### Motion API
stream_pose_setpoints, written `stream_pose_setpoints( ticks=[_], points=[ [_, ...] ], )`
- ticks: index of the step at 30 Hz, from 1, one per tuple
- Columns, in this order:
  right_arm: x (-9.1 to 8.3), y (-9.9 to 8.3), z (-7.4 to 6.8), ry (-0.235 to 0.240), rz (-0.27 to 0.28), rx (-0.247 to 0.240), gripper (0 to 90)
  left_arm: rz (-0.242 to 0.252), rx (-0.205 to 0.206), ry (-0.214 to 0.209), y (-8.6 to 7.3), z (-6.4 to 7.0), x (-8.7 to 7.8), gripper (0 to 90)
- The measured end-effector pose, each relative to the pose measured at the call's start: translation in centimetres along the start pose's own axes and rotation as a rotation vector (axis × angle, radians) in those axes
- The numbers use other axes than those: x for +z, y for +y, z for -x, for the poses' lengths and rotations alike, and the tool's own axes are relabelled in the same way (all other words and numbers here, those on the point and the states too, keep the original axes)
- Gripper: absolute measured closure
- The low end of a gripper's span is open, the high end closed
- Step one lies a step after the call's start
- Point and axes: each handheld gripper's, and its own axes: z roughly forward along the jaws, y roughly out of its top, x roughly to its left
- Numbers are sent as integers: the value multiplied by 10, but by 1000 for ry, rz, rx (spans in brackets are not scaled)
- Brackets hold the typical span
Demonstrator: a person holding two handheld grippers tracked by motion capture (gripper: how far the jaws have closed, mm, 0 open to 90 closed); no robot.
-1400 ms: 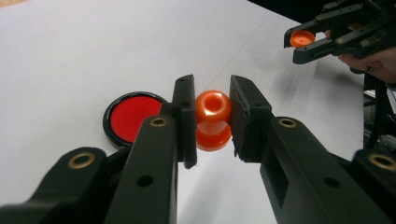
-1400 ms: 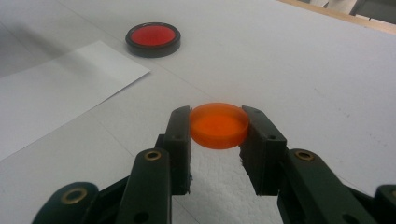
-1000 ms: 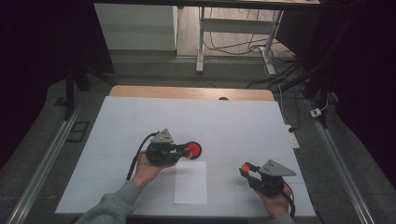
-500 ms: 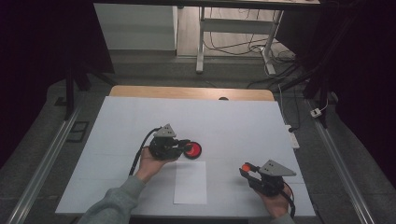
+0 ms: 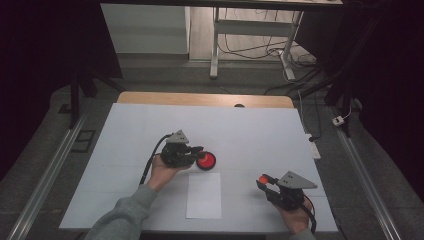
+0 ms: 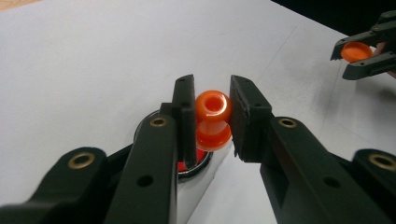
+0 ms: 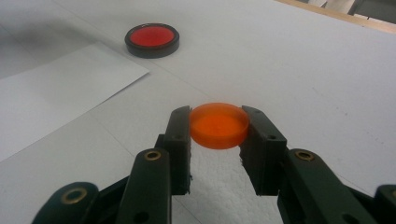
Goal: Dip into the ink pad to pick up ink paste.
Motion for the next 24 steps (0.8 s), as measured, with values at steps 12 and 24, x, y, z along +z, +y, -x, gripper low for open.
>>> stream_pose_setpoints(
  ticks=[12, 24],
  points=[
    [0, -1, 1, 0, -5, 2, 645, -29, 27, 41, -4, -7, 19, 724],
    [1, -2, 1, 7, -4, -1, 645, -37, 41, 90, -8, -11, 33, 725]
  ],
)
